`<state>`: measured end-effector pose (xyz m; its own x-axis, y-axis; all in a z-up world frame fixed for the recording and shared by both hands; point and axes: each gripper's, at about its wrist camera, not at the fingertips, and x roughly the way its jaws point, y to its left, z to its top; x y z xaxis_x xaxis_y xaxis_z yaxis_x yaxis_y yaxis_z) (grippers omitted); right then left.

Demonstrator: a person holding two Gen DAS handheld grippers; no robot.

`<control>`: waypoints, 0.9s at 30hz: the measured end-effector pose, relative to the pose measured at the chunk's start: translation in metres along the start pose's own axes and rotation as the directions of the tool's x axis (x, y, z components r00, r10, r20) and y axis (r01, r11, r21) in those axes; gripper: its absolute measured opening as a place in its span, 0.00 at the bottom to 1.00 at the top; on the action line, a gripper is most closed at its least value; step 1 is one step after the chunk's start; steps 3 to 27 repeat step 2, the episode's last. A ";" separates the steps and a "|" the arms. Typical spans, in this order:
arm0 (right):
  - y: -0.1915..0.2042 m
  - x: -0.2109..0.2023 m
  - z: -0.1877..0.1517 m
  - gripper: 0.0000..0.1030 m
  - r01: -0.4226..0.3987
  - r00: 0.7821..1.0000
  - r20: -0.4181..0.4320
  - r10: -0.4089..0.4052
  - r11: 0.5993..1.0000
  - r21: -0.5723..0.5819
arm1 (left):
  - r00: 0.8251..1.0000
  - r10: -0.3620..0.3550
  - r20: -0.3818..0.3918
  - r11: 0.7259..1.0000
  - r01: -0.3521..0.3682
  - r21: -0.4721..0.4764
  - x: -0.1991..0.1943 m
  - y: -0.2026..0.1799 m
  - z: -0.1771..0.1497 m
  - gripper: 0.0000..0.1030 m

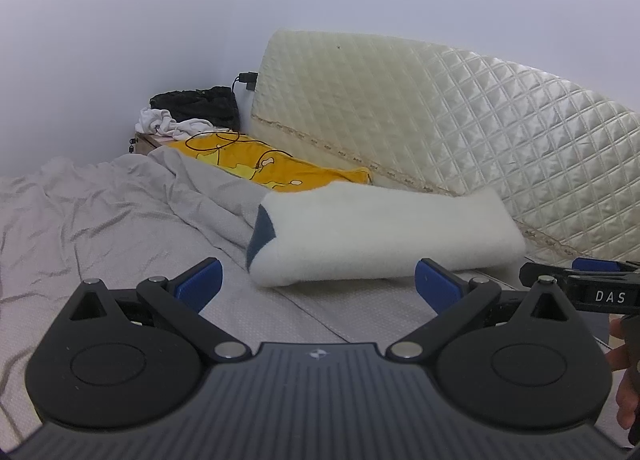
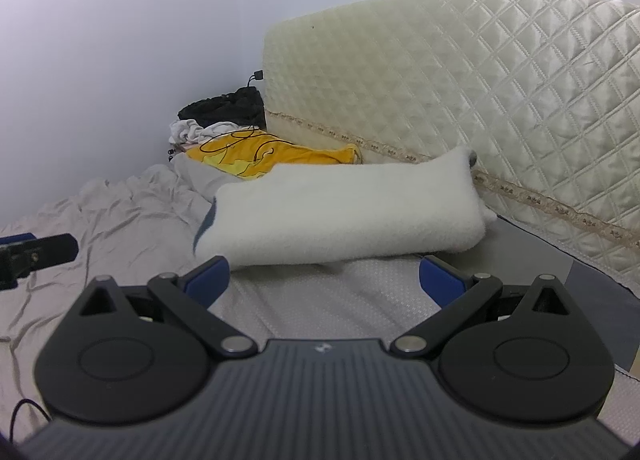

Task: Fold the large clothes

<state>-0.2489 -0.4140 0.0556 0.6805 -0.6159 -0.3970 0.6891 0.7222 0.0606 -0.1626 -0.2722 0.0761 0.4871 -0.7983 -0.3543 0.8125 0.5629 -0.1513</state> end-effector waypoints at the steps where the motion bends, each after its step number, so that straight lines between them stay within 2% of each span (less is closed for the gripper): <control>1: -0.001 0.000 0.001 1.00 0.000 1.000 0.000 0.000 1.000 -0.001 | 1.000 0.000 -0.001 1.000 0.000 0.000 0.000 0.000 0.000 1.00; 27: -0.001 0.000 0.000 1.00 0.000 1.000 0.001 0.000 1.000 -0.002 | 1.000 -0.001 -0.001 1.000 0.001 -0.002 0.000 0.000 0.000 1.00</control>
